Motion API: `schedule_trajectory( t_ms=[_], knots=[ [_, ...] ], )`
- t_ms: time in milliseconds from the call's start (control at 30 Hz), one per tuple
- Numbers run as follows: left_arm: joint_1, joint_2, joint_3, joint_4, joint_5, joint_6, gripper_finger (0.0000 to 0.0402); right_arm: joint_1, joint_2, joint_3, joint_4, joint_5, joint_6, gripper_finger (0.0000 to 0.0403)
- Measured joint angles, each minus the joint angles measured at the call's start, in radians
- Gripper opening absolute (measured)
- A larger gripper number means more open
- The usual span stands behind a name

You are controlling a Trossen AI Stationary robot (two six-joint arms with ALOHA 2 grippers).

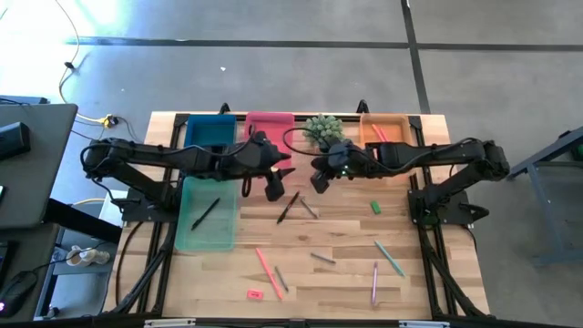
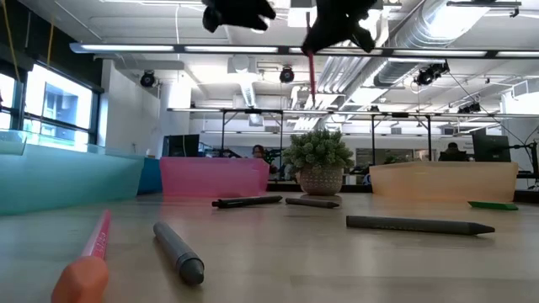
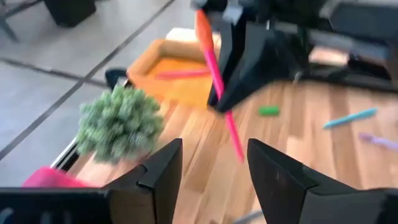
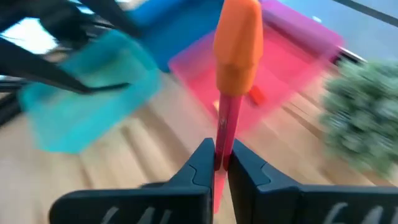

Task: Sort crayons/erasers/pens/pencils in bins
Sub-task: Put the pink pencil into the orange bin

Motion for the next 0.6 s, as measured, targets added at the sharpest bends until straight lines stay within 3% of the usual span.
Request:
schedule_trajectory(
  t_ms=[233,600],
  knots=[
    [0.049,0.0,0.0,-0.082,0.0,0.034,0.0166,-0.048,0.0,0.0,-0.125,0.008,0.033,0.0009],
    [0.131,0.0,0.0,-0.086,0.0,-0.047,0.0162,-0.177,-0.027,0.0,-0.246,0.008,-0.148,0.0009]
  ],
)
